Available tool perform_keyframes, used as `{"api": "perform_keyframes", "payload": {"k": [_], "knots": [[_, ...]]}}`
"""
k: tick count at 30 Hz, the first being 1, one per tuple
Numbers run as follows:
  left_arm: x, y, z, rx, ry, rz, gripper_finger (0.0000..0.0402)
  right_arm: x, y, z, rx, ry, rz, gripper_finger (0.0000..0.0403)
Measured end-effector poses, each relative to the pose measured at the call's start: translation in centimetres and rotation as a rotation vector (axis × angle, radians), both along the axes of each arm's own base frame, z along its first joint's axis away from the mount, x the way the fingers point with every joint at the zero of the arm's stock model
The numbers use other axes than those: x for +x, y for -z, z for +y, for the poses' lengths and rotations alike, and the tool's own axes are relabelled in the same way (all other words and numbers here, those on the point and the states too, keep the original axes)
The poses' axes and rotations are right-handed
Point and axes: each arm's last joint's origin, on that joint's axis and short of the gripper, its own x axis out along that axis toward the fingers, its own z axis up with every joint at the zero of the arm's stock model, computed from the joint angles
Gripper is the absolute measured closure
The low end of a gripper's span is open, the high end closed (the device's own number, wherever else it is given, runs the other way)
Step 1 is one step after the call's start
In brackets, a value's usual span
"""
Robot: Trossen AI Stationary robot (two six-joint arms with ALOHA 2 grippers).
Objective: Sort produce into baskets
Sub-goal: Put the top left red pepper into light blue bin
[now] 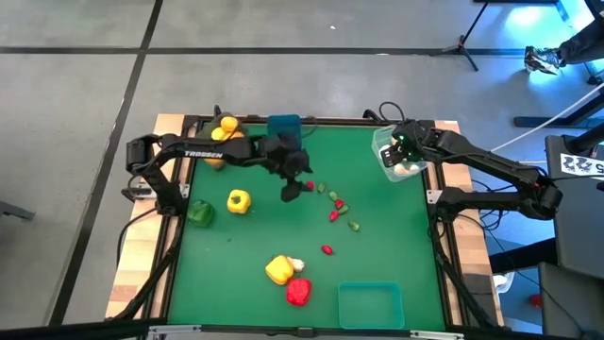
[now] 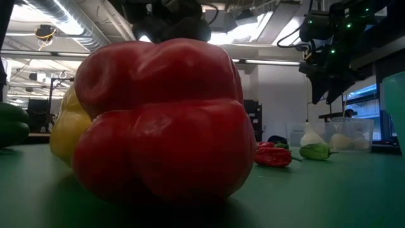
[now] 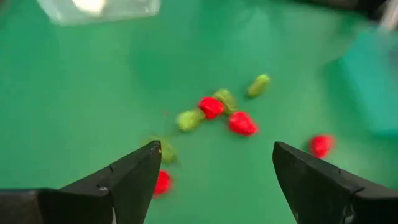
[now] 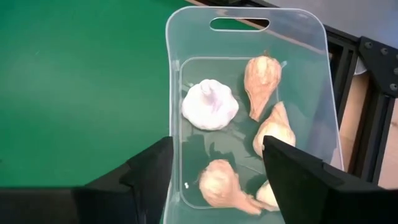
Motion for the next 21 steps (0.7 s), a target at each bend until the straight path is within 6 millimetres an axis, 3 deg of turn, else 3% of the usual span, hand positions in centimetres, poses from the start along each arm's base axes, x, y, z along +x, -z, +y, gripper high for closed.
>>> {"api": "perform_keyframes", "payload": {"k": [5,14,21], "knots": [[0.2,1.2,-1.1,0.115,0.077,-0.078,0.0098,0.0,0.0,0.0,0.007,-0.004,-0.005,0.0159],[-1.2,4.6,0.5,0.117,-0.076,-0.14,0.0098,0.1,0.0,0.1,0.035,-0.021,-0.023,0.0159],[-0.2,7.8,0.2,0.13,-0.098,-0.084,0.0098,0.1,0.1,0.1,0.045,-0.027,-0.029,0.0159]]}}
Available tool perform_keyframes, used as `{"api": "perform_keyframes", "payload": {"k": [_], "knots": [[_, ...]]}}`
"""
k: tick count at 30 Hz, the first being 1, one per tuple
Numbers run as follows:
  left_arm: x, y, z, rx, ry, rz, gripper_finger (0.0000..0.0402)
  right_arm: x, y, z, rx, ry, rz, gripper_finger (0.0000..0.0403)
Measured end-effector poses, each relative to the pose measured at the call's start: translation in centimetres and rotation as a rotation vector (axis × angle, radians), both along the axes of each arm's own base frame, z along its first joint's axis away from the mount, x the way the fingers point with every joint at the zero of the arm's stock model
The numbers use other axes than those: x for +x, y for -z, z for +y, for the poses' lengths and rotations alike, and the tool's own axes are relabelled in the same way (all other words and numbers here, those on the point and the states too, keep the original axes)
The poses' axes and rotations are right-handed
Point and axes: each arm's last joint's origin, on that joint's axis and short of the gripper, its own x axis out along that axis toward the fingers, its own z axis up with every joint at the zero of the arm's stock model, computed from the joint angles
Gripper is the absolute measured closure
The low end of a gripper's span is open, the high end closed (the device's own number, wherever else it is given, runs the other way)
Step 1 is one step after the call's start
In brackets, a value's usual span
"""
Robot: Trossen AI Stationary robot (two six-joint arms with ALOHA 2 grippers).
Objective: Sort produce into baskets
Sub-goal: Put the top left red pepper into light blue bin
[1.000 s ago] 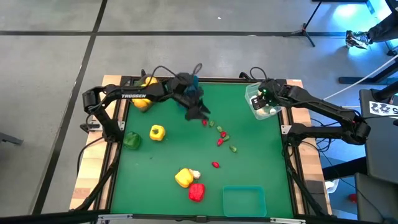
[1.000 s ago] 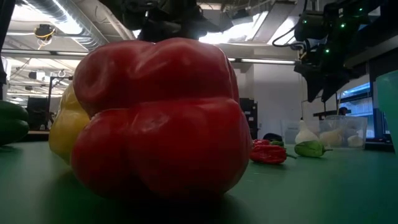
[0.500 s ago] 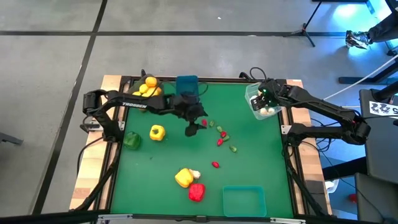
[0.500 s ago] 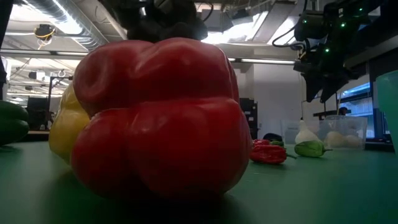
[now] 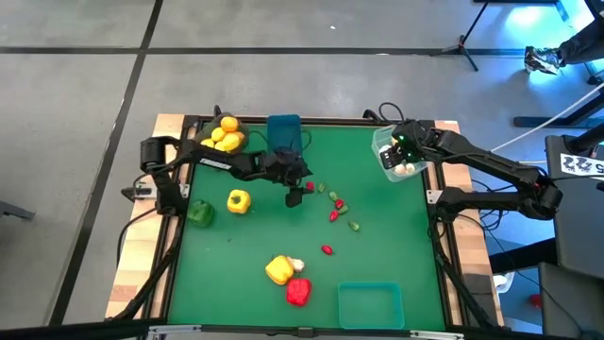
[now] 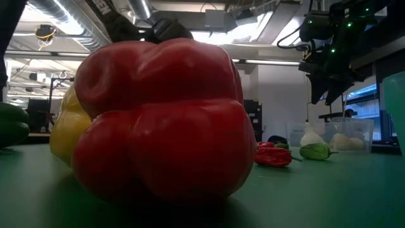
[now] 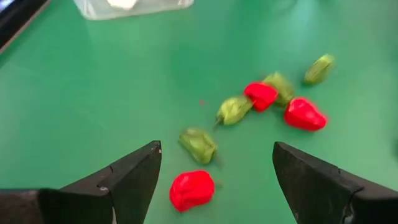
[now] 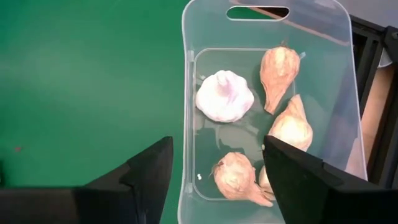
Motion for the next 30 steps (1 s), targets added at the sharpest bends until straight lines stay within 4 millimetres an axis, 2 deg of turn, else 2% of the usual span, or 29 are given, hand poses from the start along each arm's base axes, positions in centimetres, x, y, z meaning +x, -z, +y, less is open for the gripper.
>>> {"api": "perform_keyframes", "payload": {"k": [4,11,19,24,30], "knots": [[0.2,1.5,0.1,0.043,-0.073,0.058,0.0098,0.0,0.0,0.0,0.01,-0.006,-0.007,0.0159],[0.6,3.7,0.3,0.027,-0.08,0.087,0.0098,0.0,0.0,0.1,0.019,-0.012,-0.012,0.0159],[0.8,4.8,0.0,0.012,-0.079,0.107,0.0099,0.0,0.0,0.1,0.02,-0.012,-0.011,0.0159],[0.8,5.6,-0.1,-0.023,-0.102,0.128,0.0132,0.0,0.0,0.1,0.02,-0.012,-0.01,0.0159],[0.8,5.3,-0.2,-0.055,-0.128,0.123,0.0183,0.0,0.0,0.1,0.022,-0.01,-0.01,0.0159]]}}
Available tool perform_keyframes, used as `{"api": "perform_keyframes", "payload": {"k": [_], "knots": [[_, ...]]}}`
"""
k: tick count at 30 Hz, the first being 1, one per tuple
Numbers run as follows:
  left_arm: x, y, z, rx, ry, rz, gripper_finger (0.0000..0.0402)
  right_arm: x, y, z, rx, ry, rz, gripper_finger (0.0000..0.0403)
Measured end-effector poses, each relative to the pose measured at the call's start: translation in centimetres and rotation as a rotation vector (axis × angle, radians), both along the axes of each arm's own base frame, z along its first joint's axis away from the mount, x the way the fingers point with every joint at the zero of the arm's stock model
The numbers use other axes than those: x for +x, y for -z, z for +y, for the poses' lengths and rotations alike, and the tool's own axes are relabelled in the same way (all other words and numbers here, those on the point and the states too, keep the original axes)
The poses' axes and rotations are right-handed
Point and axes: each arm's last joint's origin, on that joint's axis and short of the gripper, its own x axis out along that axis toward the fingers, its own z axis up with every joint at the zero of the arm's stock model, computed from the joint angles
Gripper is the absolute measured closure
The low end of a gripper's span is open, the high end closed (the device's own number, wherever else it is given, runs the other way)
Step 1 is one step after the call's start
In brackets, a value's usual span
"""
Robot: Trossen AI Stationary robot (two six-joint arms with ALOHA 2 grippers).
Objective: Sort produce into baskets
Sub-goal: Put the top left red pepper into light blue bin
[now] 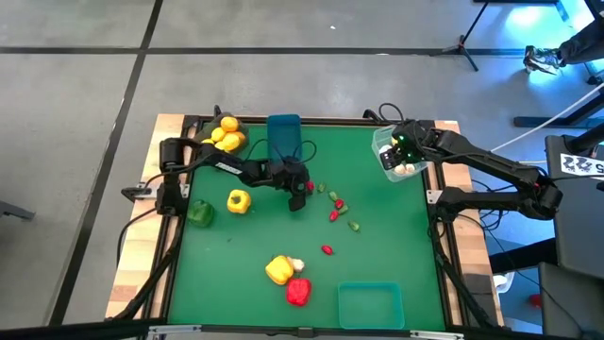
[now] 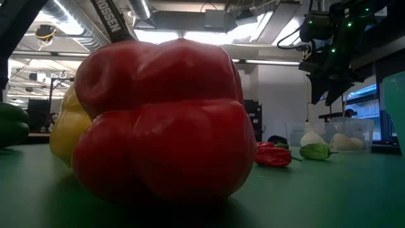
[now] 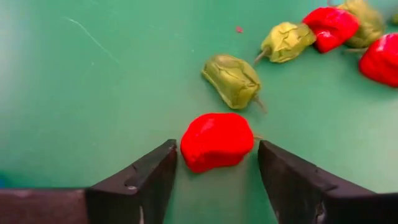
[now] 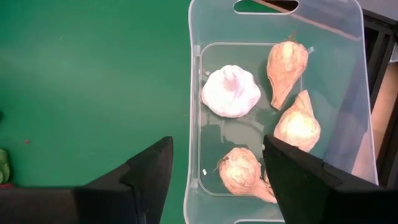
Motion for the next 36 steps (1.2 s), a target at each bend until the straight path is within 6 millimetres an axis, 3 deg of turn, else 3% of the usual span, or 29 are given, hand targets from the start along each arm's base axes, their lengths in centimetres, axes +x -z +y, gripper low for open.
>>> {"api": "perform_keyframes", "payload": {"k": [4,16,19,21,27,36], "knots": [[0.0,-1.9,-0.1,-0.008,-0.007,-0.06,0.0199,0.0,0.0,0.0,0.0,0.002,-0.001,0.0159],[-1.8,-11.3,-0.5,0.033,-0.021,-0.339,0.0219,0.1,0.0,0.0,-0.006,-0.002,-0.006,0.0159],[-2.2,-12.6,-0.5,0.057,-0.024,-0.382,0.022,0.1,-0.1,-0.1,-0.011,-0.009,-0.006,0.0159],[-2.1,-12.2,-0.4,0.061,-0.045,-0.365,0.022,0.2,-0.1,-0.1,-0.019,-0.021,-0.01,0.0159],[-1.1,-8.7,-0.1,0.002,-0.088,-0.267,0.02,0.3,-0.1,-0.1,-0.013,-0.073,-0.02,0.0159],[0.0,-3.4,-0.2,0.012,0.0,-0.122,0.0112,0.4,-0.1,0.0,0.003,-0.115,-0.025,0.0159]]}}
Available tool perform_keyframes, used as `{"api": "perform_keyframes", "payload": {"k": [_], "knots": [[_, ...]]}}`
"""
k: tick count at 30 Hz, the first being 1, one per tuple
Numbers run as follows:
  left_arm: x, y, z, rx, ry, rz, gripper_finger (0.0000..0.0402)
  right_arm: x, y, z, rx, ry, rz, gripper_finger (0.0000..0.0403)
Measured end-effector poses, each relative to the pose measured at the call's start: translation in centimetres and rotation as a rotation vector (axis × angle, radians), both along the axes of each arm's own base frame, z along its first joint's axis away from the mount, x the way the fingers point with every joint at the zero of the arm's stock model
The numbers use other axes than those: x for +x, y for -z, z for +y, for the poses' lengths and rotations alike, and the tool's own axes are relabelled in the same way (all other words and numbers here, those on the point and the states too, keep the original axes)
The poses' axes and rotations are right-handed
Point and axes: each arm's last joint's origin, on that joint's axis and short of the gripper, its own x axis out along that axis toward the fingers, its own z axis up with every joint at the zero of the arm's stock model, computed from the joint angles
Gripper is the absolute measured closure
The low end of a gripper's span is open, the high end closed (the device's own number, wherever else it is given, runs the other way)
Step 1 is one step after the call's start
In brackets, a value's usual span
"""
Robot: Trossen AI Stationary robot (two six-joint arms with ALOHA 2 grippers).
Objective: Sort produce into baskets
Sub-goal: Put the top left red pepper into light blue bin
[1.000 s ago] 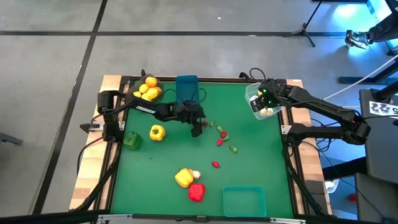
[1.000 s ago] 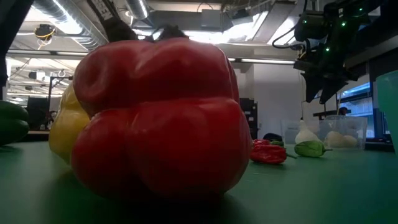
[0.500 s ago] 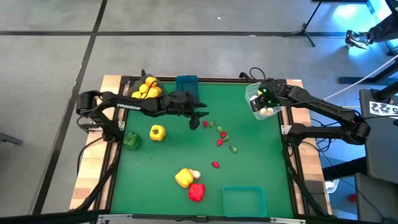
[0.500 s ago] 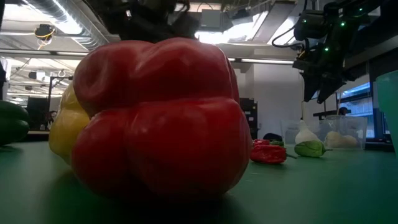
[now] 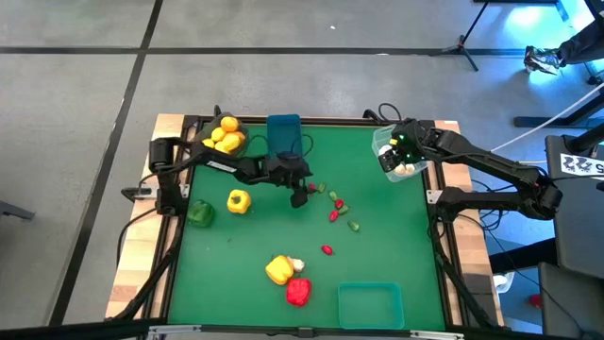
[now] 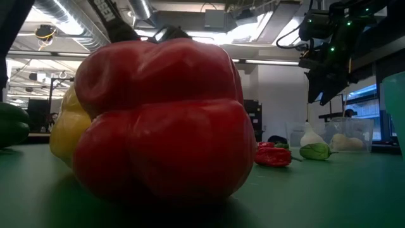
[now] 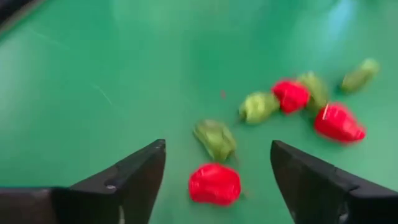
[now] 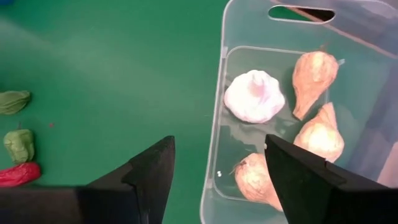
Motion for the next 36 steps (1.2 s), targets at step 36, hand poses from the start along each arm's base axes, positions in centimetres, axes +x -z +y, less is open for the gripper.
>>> {"api": "perform_keyframes", "payload": {"k": [36], "knots": [[0.5,4.2,-0.9,-0.079,-0.101,0.093,0.0236,-0.1,0.1,0.1,0.019,0.002,0.005,0.0159]]}}
